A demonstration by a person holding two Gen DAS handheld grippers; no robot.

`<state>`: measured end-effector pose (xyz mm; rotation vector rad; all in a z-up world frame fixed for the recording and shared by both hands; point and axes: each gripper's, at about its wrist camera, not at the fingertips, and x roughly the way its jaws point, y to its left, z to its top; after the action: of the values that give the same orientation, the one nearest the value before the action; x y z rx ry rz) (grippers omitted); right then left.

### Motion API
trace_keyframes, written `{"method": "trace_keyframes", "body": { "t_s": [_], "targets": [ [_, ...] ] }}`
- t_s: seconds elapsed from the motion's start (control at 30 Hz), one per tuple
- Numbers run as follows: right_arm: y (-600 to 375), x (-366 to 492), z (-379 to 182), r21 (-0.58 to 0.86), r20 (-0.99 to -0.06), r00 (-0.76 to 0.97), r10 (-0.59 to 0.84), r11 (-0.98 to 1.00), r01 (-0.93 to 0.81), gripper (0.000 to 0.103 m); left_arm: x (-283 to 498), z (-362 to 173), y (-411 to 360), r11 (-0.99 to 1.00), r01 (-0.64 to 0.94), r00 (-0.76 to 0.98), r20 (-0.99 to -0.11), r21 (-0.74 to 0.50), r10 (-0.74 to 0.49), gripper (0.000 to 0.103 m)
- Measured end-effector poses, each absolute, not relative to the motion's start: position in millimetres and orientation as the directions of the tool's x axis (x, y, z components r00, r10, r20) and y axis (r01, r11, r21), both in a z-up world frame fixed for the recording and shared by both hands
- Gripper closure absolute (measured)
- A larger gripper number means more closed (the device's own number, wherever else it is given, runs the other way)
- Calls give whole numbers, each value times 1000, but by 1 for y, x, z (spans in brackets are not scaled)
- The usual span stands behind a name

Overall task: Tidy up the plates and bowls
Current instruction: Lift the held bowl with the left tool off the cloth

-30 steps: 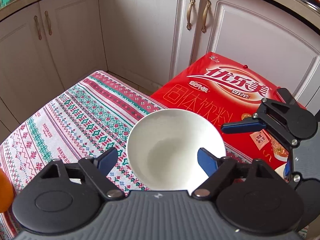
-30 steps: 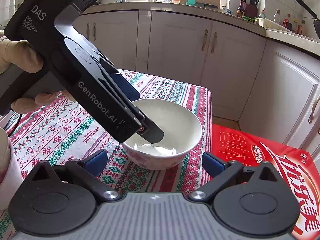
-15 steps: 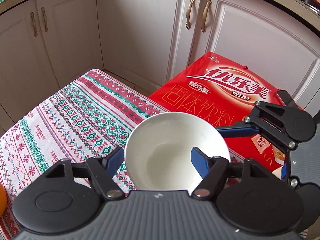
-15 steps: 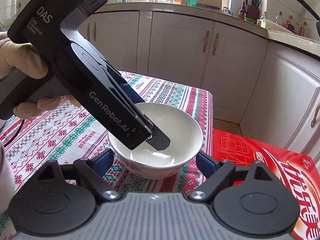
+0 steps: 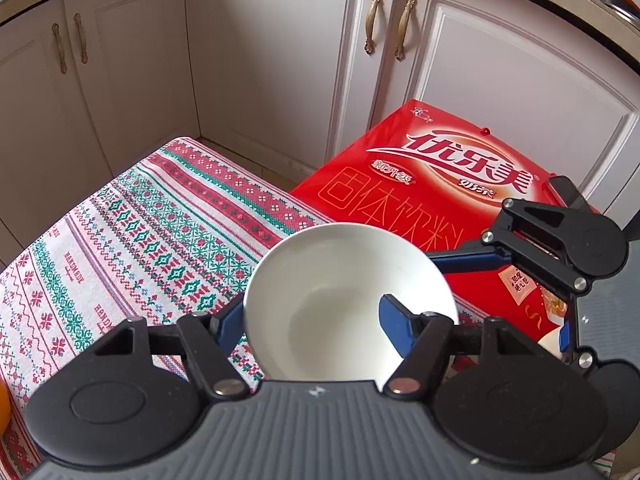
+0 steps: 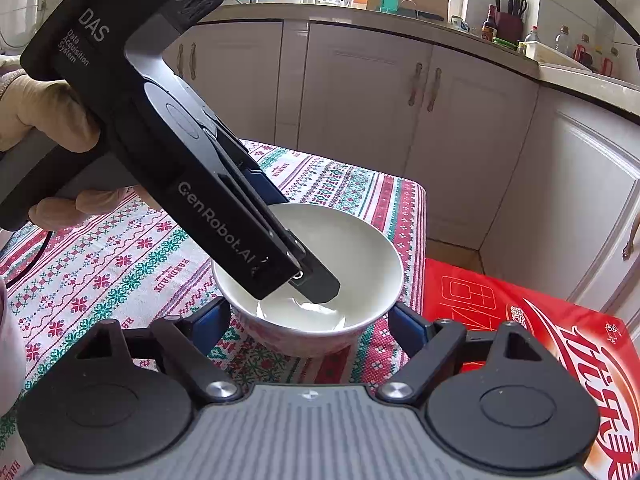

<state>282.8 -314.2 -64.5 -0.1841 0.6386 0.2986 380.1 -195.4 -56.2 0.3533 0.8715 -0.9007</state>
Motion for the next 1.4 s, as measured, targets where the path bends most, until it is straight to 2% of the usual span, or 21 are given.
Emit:
{"method": "trace_keyframes", "body": {
  "t_s": [0.87,1.37,1.4],
  "targets": [
    [-314,283,-59,-60,-617,751,235,937,-343,15,374,-51,-192,587,806,308,-791,-79,-529,37],
    [-299,238,-26,-69,-599,758,259,926,-371,15,325,-5,-169,587,808,359,-752,-45,-553,37],
    [-298,233,-23,-70,-593,760,265,924,-377,18,320,-2,-167,581,812,352,-746,-58,-566,37]
  ]
}}
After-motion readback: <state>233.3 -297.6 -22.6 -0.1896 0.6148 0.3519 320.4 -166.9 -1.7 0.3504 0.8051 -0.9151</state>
